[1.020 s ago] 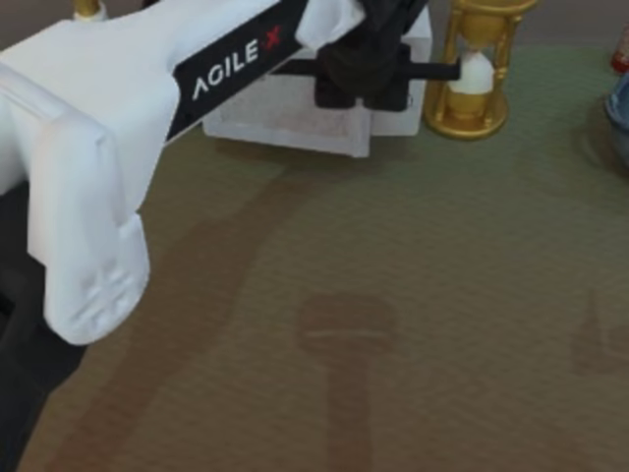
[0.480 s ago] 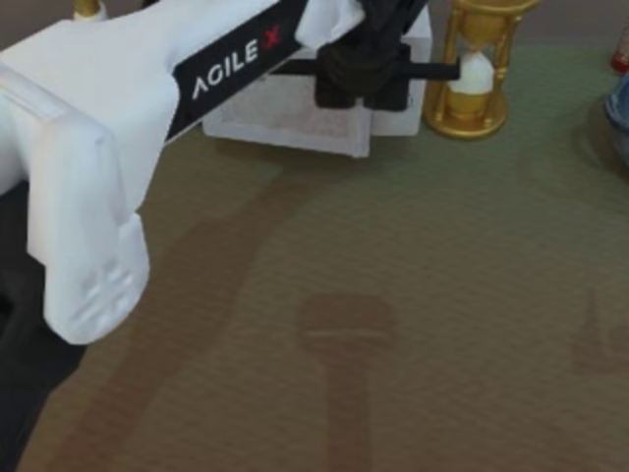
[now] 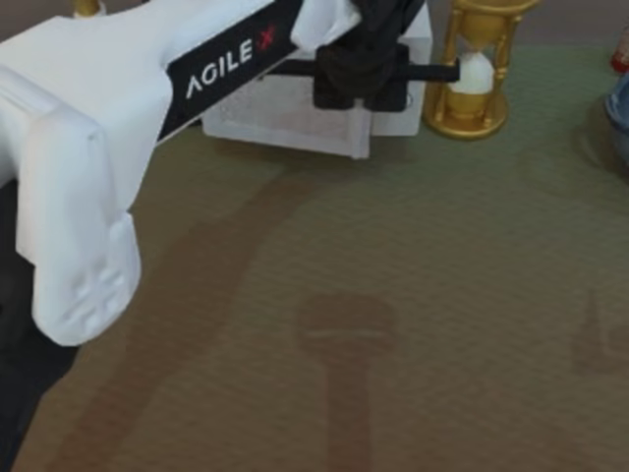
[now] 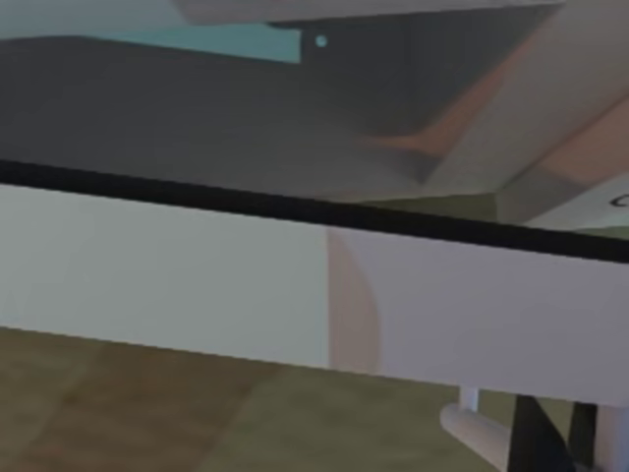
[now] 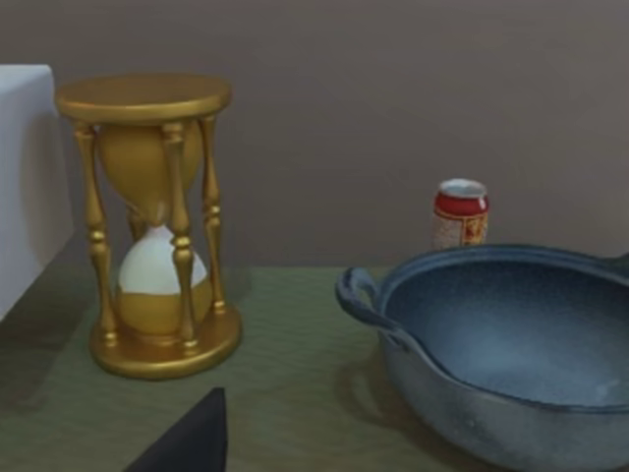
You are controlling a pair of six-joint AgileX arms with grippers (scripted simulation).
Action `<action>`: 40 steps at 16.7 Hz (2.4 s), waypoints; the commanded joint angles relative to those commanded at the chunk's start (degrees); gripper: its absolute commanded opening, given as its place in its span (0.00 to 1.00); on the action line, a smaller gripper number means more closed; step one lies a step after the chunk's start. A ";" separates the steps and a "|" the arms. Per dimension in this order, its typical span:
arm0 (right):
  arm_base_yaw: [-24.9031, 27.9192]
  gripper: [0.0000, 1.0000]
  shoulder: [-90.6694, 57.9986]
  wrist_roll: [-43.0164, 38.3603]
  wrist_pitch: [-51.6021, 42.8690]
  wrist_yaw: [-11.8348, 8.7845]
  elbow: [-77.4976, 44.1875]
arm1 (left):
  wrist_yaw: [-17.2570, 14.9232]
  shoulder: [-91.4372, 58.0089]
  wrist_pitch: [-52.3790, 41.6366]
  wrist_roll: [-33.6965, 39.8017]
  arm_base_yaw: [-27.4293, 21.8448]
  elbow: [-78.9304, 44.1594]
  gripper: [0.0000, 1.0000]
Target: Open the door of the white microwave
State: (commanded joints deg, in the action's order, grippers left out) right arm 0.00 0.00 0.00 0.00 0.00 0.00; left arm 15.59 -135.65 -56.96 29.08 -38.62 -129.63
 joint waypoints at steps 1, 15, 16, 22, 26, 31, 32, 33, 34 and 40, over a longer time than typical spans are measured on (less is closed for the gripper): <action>0.00 1.00 0.00 0.00 0.00 0.00 0.00 | -0.32 1.10 0.92 -0.75 0.21 1.93 0.00; 0.00 1.00 0.00 0.00 0.00 0.00 0.00 | -2.04 5.64 5.18 -4.61 0.49 10.38 0.00; 0.00 1.00 0.00 0.00 0.00 0.00 0.00 | -2.04 5.64 5.18 -4.61 0.49 10.38 0.00; 0.00 1.00 0.00 0.00 0.00 0.00 0.00 | -2.04 5.64 5.18 -4.61 0.49 10.38 0.00; 0.00 1.00 0.00 0.00 0.00 0.00 0.00 | -2.04 5.64 5.18 -4.61 0.49 10.38 0.00; 0.00 1.00 0.00 0.00 0.00 0.00 0.00 | -2.04 5.64 5.18 -4.61 0.49 10.38 0.00; 0.00 1.00 0.00 0.00 0.00 0.00 0.00 | -2.37 5.48 5.24 -4.39 0.08 10.35 0.00; 0.00 1.00 0.00 0.00 0.00 0.00 0.00 | -2.40 5.65 5.38 -4.50 0.12 10.54 0.00; 0.00 1.00 0.00 0.00 0.00 0.00 0.00 | -2.54 6.24 5.84 -4.94 0.27 11.29 0.00; 0.00 1.00 0.00 0.00 0.00 0.00 0.00 | -4.80 11.35 10.06 -10.03 1.19 19.80 0.00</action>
State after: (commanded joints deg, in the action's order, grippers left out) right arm 0.00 0.00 0.00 0.00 0.00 0.00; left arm 10.79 -124.30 -46.90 19.04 -37.43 -109.83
